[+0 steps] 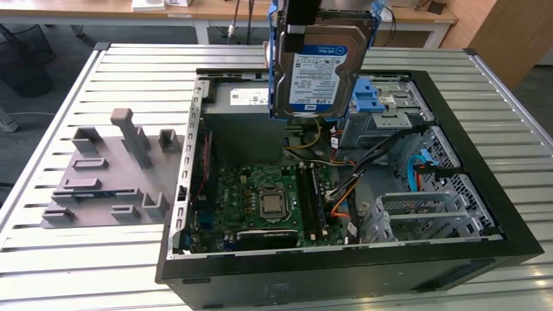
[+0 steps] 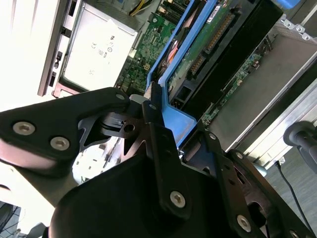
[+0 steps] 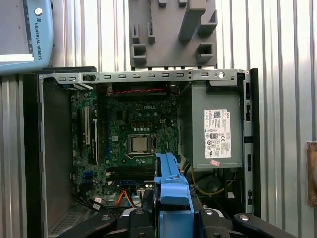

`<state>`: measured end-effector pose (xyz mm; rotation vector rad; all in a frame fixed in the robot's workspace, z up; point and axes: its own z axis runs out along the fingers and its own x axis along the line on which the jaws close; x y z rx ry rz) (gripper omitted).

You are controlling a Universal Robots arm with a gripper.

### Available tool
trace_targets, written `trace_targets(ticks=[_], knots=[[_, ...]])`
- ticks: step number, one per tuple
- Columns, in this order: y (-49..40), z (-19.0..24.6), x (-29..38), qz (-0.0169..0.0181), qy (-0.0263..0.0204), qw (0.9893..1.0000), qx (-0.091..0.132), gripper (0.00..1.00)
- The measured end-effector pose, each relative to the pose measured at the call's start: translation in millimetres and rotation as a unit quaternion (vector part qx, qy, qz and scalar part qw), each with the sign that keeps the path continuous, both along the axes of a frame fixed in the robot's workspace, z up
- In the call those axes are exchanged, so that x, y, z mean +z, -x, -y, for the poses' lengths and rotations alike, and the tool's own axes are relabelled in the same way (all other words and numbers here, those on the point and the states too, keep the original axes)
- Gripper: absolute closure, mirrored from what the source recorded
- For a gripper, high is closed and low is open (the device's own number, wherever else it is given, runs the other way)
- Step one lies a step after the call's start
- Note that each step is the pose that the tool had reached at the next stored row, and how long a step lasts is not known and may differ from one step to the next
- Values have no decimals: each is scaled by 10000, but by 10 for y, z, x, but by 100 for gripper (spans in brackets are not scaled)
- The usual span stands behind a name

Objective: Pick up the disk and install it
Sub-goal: 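Insert the disk into the insertion slot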

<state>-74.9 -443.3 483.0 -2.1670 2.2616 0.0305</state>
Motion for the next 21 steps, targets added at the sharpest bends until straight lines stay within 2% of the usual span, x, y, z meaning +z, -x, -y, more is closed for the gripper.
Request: trace_targets(ticks=[3,12,21], knots=[[0,22,0,0,0,10000,1,64],[1,157,-4,0,0,10000,0,64],[0,332,-6,0,-1,10000,0,64]])
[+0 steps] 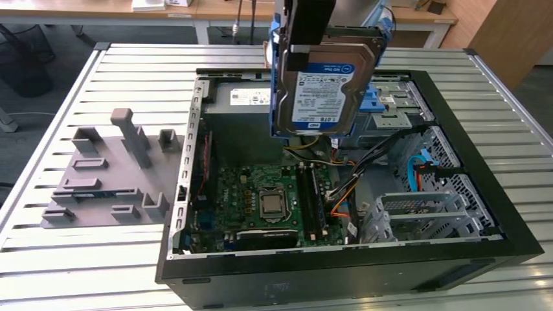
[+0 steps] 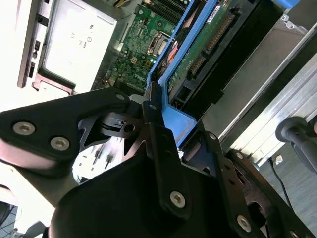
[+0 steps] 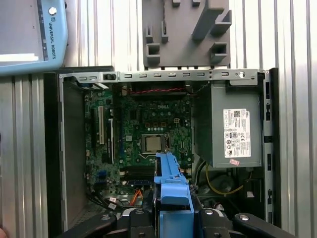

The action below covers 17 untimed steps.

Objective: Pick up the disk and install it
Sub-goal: 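Insert the disk into the insertion slot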

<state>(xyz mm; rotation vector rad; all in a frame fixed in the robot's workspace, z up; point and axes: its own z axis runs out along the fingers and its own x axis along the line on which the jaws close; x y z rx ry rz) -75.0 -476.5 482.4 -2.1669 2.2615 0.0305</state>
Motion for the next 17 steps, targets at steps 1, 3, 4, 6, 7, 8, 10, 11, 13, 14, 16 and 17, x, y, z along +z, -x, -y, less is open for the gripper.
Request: trace_targets(ticks=[1,3,4,6,7,8,10,11,13,14,16,17], knots=[[0,17,0,0,0,10000,0,64],[-4,30,0,0,1,10000,0,64],[-14,32,-1,0,1,10000,0,64],[-53,32,-1,-1,1,10000,0,64],[-77,32,-2,0,1,10000,0,64],[-100,32,-2,-1,1,10000,0,64],[-142,32,-3,0,1,10000,0,64],[-153,33,-4,0,0,10000,0,64],[-157,34,-5,-1,1,10000,-1,64],[-158,38,-6,0,1,10000,-1,64],[-159,58,-8,0,1,10000,1,64],[-159,73,-9,-1,1,10000,0,64]])
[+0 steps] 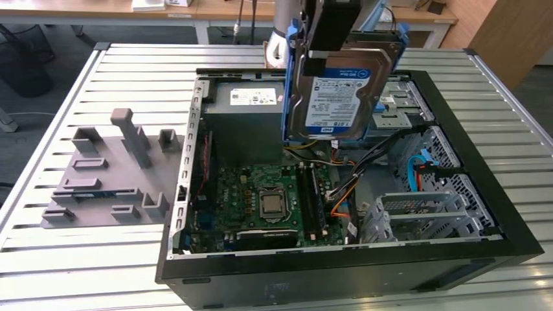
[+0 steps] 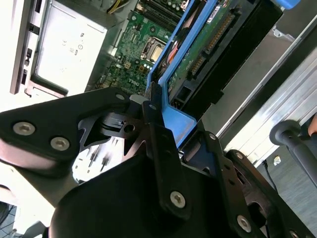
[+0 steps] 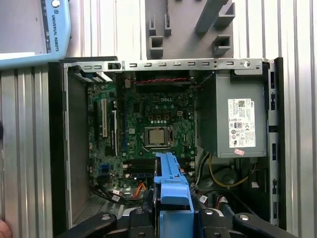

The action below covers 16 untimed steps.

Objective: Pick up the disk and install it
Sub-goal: 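Insert the disk into the insertion slot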

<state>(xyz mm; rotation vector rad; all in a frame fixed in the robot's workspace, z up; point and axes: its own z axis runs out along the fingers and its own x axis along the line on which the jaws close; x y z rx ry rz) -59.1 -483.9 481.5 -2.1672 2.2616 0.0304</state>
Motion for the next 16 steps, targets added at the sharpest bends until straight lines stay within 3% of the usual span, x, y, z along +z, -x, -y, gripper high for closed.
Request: trace_targets(ticks=[16], knots=[[0,333,-16,0,7,10000,0,64]])
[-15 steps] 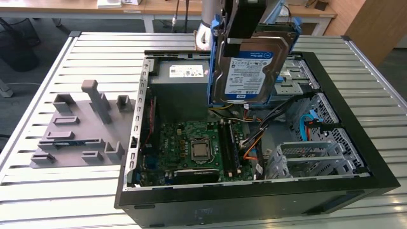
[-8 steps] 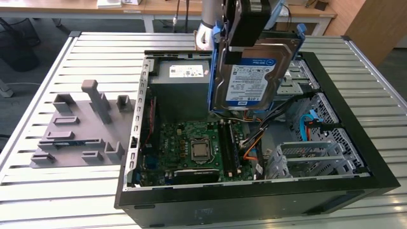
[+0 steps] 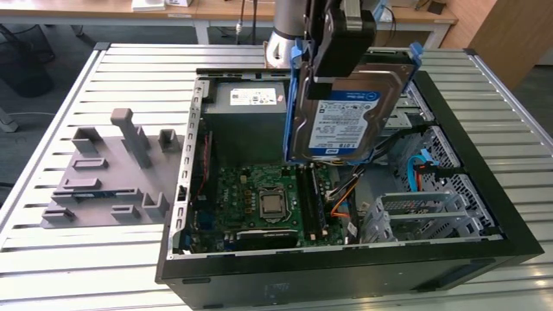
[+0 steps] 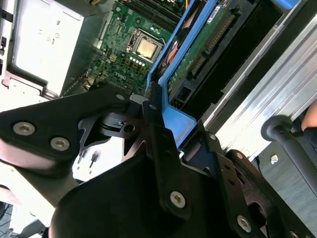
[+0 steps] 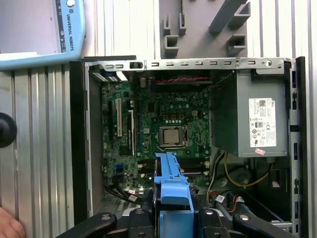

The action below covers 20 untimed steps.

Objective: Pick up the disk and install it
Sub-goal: 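Insert the disk into the insertion slot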

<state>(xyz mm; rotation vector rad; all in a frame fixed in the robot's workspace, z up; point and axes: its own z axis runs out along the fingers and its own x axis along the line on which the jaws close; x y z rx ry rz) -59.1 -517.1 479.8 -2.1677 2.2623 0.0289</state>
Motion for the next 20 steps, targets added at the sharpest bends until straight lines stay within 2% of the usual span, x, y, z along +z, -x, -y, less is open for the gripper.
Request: trace_targets(ticks=[4,11,14,20], knots=[[-7,55,-8,0,7,10000,0,64],[-125,75,-32,0,16,10000,0,64],[-151,97,-42,0,22,10000,0,64],[-157,194,-55,1,50,10000,0,64]])
